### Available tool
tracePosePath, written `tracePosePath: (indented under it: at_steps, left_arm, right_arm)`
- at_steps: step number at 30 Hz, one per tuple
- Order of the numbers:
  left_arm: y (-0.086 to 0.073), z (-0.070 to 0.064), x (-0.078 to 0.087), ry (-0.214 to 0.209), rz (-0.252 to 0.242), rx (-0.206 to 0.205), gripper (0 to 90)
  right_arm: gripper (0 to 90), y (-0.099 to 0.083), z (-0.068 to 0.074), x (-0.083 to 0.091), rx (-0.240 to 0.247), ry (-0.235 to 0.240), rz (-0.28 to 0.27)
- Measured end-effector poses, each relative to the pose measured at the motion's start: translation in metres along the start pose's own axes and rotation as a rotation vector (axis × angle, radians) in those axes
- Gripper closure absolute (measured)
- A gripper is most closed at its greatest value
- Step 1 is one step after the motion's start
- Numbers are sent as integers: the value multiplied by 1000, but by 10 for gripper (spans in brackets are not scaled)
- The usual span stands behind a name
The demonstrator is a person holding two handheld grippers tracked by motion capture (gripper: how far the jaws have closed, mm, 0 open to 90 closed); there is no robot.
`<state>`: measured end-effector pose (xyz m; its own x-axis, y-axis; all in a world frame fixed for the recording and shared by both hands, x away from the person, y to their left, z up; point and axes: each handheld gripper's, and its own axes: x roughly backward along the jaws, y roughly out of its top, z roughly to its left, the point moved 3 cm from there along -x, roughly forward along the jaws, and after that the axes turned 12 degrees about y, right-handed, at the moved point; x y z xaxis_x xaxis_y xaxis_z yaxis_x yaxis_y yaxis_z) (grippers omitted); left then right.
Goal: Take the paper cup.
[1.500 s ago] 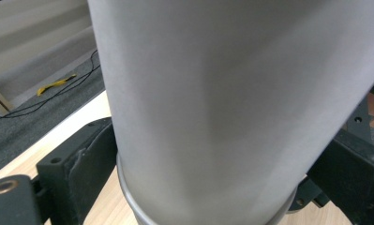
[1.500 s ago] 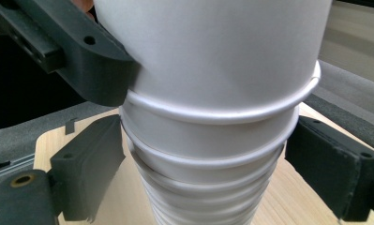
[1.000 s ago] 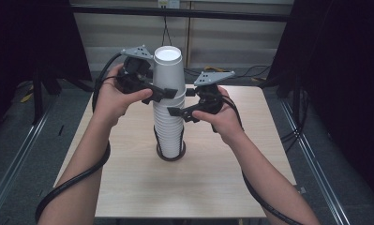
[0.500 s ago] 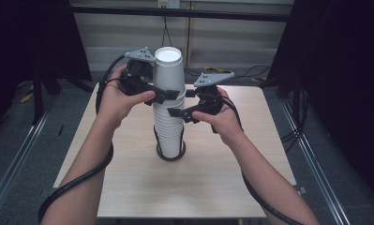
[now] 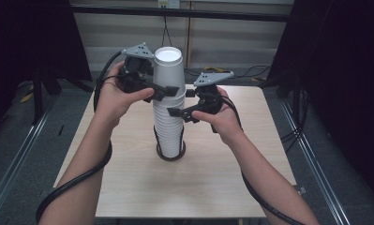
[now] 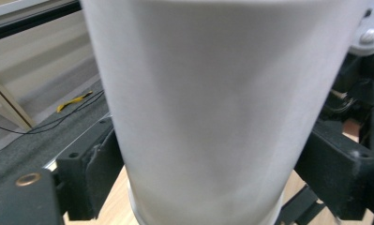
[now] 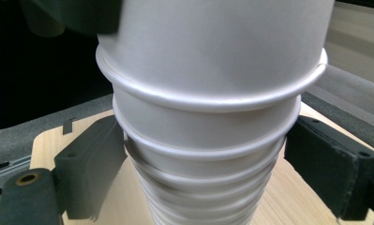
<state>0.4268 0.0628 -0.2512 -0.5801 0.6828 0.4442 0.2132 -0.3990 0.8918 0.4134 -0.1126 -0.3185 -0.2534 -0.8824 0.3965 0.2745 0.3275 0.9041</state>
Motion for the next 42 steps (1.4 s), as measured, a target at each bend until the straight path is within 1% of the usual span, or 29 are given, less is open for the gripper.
tracePosePath:
  at_steps: [1, 2, 3, 6, 7, 8, 10, 11, 12, 14, 15, 17, 18, 20, 21, 22, 23, 24, 25, 27, 30, 32, 35, 36, 37, 40, 41, 42]
  left_arm:
    - [0, 0, -2, 0, -7, 8, 126]
    - [-1, 0, -3, -6, -6, 13, 123]
    - [-4, 0, -8, -17, -7, 28, 112]
    - [-6, 0, -12, -23, -4, 28, 103]
    - [-8, -1, -14, -24, -14, 36, 99]
    - [-8, -1, -14, -24, -14, 36, 100]
    - [-9, -1, -14, -20, -21, 39, 113]
    - [-9, -2, -13, -9, -23, 42, 120]
    - [-9, -2, -12, -5, -18, 51, 127]
    - [-8, -2, -12, -3, -18, 50, 133]
    - [-8, -2, -13, 1, -21, 56, 133]
    - [-7, -2, -12, 2, -15, 53, 135]
    - [-6, -2, -12, 7, -11, 45, 135]
    - [-4, -2, -10, 10, -5, 45, 138]
    - [-3, -2, -8, 11, -16, 46, 140]
    - [0, -1, -6, 11, -38, 49, 142]
    - [3, -1, -3, 10, -46, 54, 142]
    - [6, -1, 0, 9, -53, 51, 142]
    - [9, -2, 2, 24, -28, 19, 142]
    - [8, -3, 1, 26, -23, 11, 142]
    - [7, -3, 1, 14, -24, 18, 142]
    - [5, -5, 0, 7, -27, 14, 142]
    - [5, -4, -1, 12, -24, 14, 140]
    - [4, -4, -1, 17, -22, 20, 139]
    - [4, -3, -2, 14, -20, 17, 139]
    - [2, -4, -3, 12, -21, 26, 139]
    - [2, -4, -4, 8, -25, 35, 136]
    - [2, -4, -4, 8, -25, 35, 135]
  right_arm:
    - [122, 0, 0, 0, 0, -1, 0]
    - [120, 0, 0, 0, 2, -2, 1]
    - [119, 0, -1, 0, 3, 0, 1]
    - [119, 0, -1, 0, 2, 0, 0]
    - [119, 0, -1, 0, 2, 0, 0]
    - [119, 0, -1, 0, 2, 0, 0]
    - [119, 0, -1, 0, 1, 0, 1]
    - [119, 0, -1, -1, 1, 1, -1]
    - [121, 0, -1, -1, 2, 0, -1]
    - [122, 0, 0, -1, 3, -2, -2]
    - [124, 0, 0, -1, 6, -3, 1]
    - [128, 1, 0, 0, 6, -7, 8]
    - [129, 1, 0, 0, 9, -8, 14]
    - [130, 2, 0, 0, 8, -10, 16]
    - [130, 1, 0, 0, 9, -8, 14]
    - [130, 1, 0, -1, 7, -5, 10]
    - [131, 1, 0, -1, 4, -6, 8]
    - [131, 1, 0, -1, 4, -6, 9]
    - [130, 1, 0, 0, 6, -2, 14]
    - [129, 1, 0, 0, -3, 1, 12]
    - [126, 0, 0, 1, 4, 2, 11]
    - [126, -1, 1, 3, -8, 8, 18]
    - [128, 0, 1, 9, -4, -6, 15]
    - [128, 1, 1, 11, -4, -9, 4]
    - [128, 6, 2, 16, 4, 1, -38]
    - [127, 8, 3, 17, 9, -9, -23]
    - [123, 10, 5, 16, 8, 1, -36]
    - [123, 10, 5, 16, 8, 1, -36]
